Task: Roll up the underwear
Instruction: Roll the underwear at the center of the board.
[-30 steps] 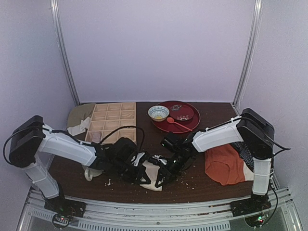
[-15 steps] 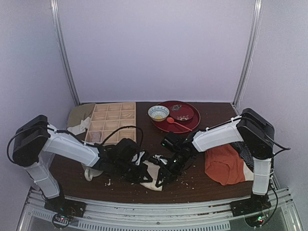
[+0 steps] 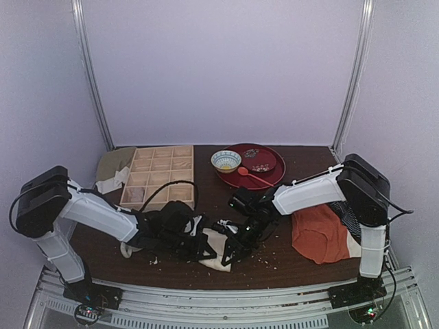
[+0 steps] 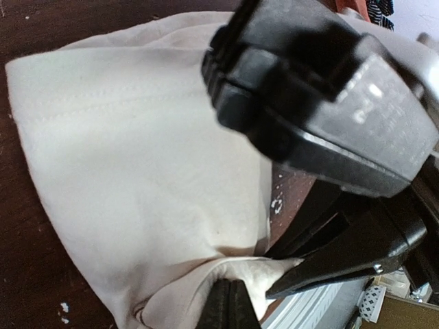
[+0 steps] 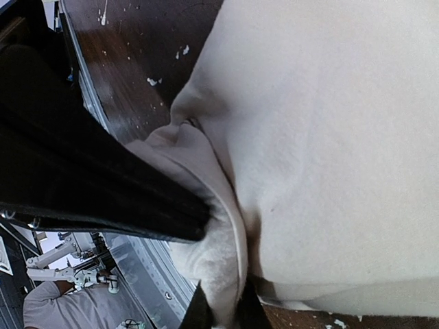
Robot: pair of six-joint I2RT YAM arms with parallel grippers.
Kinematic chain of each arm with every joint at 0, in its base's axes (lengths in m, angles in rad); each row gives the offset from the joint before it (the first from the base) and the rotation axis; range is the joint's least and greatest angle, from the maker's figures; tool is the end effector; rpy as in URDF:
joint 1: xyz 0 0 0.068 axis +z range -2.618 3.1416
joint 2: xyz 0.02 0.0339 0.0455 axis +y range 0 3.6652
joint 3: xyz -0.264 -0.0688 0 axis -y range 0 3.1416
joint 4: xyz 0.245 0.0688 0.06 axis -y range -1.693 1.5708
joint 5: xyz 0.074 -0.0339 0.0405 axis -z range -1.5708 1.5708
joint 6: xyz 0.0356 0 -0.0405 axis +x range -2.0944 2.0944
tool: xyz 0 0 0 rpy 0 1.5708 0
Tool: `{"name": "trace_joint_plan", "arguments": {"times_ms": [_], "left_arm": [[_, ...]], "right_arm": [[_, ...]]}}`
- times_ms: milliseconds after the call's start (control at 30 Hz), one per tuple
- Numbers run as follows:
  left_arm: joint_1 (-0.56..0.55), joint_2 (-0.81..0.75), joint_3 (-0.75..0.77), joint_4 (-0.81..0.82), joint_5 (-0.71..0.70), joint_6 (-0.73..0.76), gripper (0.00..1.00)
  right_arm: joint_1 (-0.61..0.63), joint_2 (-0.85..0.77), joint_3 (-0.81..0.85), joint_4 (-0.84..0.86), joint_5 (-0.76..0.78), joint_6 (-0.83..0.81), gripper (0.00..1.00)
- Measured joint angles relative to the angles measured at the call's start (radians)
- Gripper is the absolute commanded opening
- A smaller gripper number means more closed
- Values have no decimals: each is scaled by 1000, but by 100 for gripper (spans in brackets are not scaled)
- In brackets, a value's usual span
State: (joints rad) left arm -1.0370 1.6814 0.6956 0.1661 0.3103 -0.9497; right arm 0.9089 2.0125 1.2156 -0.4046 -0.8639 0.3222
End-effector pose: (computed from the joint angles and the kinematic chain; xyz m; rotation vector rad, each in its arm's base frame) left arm 0.1474 -0.2708 0.1259 0.2898 2.7434 -1.1446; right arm 0.2135 0.3180 0.1283 0.9797 -2.4584 -1.2767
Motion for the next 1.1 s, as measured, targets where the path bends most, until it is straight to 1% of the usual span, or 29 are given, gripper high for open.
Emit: {"name": "trace_joint_plan", "arguments": {"times_ms": [133, 300, 400, 500, 633, 667, 767, 833, 1000, 1100], "left_arm": [[0, -9, -25, 32, -6, -8, 0], [0, -21, -53, 65, -16, -13, 3], [0, -29, -68, 85, -19, -11, 13], [0, -82, -95, 79, -30, -2, 26], [4, -236, -130, -27, -84, 37, 45], [5, -269, -140, -49, -99, 49, 48], [19, -373, -192, -91, -136, 88, 52], [29, -404, -225, -85, -139, 113, 54], [35, -380, -268, -44, -101, 179, 56], [35, -338, -268, 34, -61, 218, 57]], "right_arm": [[0, 15, 22, -20, -5, 4, 0], [0, 38, 51, -45, -17, 5, 0], [-1, 42, 57, -53, -20, 7, 0], [-1, 45, 62, -48, -21, 7, 0], [-2, 50, 67, -55, -27, 6, 0], [-2, 52, 70, -60, -27, 6, 0], [-3, 57, 77, -70, -31, 2, 0], [-4, 60, 82, -77, -33, -1, 0], [-4, 68, 97, -97, -34, -5, 0], [-5, 70, 103, -107, -34, -8, 0]]}}
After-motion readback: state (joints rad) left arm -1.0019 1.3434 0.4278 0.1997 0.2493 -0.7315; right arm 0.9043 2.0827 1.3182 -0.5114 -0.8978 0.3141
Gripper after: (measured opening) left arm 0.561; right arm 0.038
